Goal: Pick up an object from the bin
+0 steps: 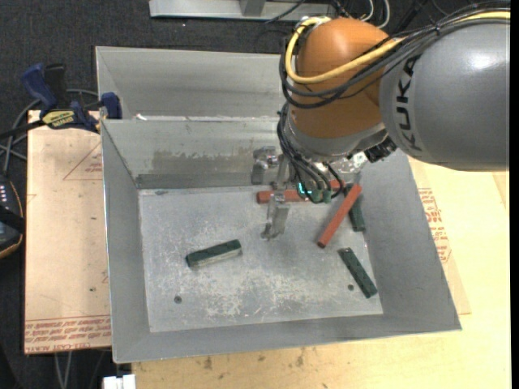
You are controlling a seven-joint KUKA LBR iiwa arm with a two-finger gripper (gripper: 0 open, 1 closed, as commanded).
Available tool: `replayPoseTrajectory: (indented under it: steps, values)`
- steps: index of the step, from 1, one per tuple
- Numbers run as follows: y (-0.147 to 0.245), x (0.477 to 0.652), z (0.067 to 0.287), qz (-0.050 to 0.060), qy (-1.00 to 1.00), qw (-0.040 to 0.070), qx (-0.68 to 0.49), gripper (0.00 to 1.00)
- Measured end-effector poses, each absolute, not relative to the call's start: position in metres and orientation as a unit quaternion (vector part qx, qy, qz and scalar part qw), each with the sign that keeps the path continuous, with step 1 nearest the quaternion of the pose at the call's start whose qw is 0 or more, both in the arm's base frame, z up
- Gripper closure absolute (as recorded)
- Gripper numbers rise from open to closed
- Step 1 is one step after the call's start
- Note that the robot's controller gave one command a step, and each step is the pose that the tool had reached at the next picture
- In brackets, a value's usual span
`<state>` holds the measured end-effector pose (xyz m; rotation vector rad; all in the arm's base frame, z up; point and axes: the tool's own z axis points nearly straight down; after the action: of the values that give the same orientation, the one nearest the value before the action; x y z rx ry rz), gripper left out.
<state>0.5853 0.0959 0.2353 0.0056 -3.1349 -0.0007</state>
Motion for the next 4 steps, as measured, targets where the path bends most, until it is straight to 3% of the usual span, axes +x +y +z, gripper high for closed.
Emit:
replayPoseTrajectory:
  steps: [1,2,3,4]
  values:
    - [0.105,0.614,0.248,-0.001,-0.998,-0.003,0.056,0.00]
    - [0.122,0.587,0.139,0.000,-0.998,0.003,-0.065,0.00]
    - [0.143,0.591,0.068,-0.001,-0.995,0.001,0.098,0.00]
    - [0.142,0.593,0.071,-0.001,-0.995,-0.001,0.097,1.00]
